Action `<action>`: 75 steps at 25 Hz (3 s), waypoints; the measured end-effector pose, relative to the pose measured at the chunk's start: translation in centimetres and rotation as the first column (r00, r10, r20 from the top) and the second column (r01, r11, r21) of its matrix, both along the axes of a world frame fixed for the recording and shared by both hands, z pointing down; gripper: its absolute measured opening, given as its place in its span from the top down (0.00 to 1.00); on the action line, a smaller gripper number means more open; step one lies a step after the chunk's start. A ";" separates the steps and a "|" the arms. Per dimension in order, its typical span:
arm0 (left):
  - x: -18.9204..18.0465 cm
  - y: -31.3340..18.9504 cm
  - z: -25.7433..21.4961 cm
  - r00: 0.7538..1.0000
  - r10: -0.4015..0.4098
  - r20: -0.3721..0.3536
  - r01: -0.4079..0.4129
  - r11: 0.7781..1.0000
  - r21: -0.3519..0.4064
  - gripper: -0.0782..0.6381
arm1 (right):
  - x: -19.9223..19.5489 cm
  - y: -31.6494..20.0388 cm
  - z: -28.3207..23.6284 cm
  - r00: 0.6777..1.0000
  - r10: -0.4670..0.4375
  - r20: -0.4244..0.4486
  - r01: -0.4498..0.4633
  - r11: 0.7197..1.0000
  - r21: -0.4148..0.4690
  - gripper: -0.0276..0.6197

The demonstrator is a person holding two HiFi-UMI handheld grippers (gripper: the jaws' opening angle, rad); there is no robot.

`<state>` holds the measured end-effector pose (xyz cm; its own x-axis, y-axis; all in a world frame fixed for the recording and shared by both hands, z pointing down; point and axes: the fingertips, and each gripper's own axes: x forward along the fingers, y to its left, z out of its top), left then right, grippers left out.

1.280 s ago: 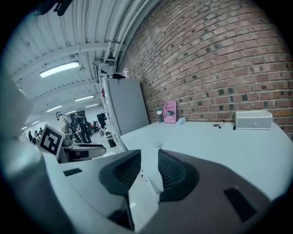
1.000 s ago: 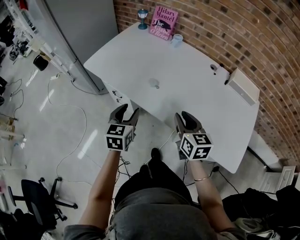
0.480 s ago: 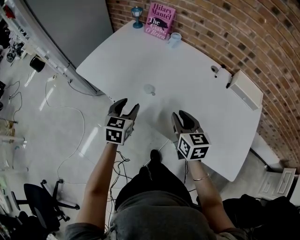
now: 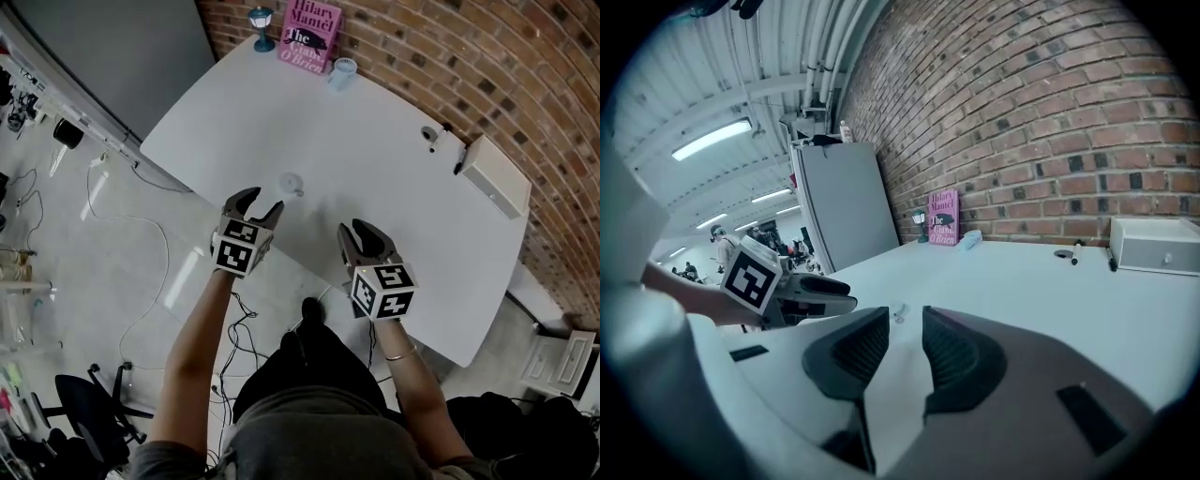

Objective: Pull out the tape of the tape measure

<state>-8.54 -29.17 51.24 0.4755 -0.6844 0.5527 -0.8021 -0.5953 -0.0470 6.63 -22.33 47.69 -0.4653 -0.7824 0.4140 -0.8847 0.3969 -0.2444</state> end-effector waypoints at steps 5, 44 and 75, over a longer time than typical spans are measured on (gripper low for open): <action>0.7 -1.6 2.0 0.997 0.047 0.058 -0.045 0.998 -0.038 0.59 | 0.4 -0.6 0.4 1.000 0.008 -0.001 -0.008 1.000 -0.010 0.80; 2.7 -1.5 1.8 0.978 0.178 0.105 -0.175 0.984 -0.037 0.59 | -1.0 -1.0 2.2 0.999 -0.043 0.029 0.045 0.996 -0.073 0.80; -3.3 9.4 -7.8 0.985 0.153 0.076 -0.162 0.977 0.140 0.59 | -15.5 4.5 -3.0 0.722 -0.292 0.627 0.418 0.907 -0.058 0.74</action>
<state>-11.80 -19.78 43.47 0.5507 -0.6788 0.4857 -0.6913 -0.6970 -0.1904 -8.83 -17.79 44.73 -0.8911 -0.4475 0.0756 -0.3384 0.5440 -0.7678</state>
